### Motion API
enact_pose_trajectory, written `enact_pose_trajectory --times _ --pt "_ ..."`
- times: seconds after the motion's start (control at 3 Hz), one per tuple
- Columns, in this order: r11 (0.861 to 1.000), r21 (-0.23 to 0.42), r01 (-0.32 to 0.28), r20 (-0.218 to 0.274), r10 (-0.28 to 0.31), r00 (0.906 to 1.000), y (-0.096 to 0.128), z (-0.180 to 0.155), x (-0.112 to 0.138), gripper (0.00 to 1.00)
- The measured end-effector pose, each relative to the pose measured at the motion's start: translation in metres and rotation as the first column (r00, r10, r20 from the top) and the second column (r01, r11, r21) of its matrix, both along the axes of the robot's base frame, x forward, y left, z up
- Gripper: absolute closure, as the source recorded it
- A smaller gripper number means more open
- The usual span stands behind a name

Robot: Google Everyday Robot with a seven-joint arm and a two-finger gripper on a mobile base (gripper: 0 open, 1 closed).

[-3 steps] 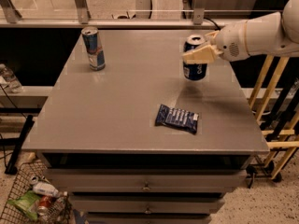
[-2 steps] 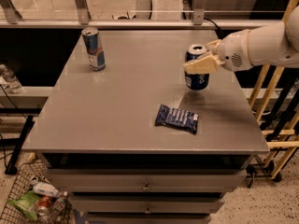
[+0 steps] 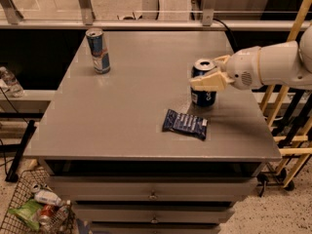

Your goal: Move pepsi can near rxbar blueberry

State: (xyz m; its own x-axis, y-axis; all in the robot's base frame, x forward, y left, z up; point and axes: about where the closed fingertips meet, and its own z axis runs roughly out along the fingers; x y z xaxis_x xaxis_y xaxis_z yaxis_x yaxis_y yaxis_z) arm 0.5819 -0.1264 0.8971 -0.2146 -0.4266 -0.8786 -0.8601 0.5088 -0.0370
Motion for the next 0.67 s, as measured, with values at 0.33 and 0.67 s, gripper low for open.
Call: enact_pose_trajectory --times 0.33,0.67 --pt "1.000 0.027 0.001 0.008 -0.001 1.0000 0.0017 0.0017 -0.0100 1.00" --pt "0.998 0.056 0.005 0.015 -0.006 0.9999 0.0019 0.0028 -0.0189 1.00"
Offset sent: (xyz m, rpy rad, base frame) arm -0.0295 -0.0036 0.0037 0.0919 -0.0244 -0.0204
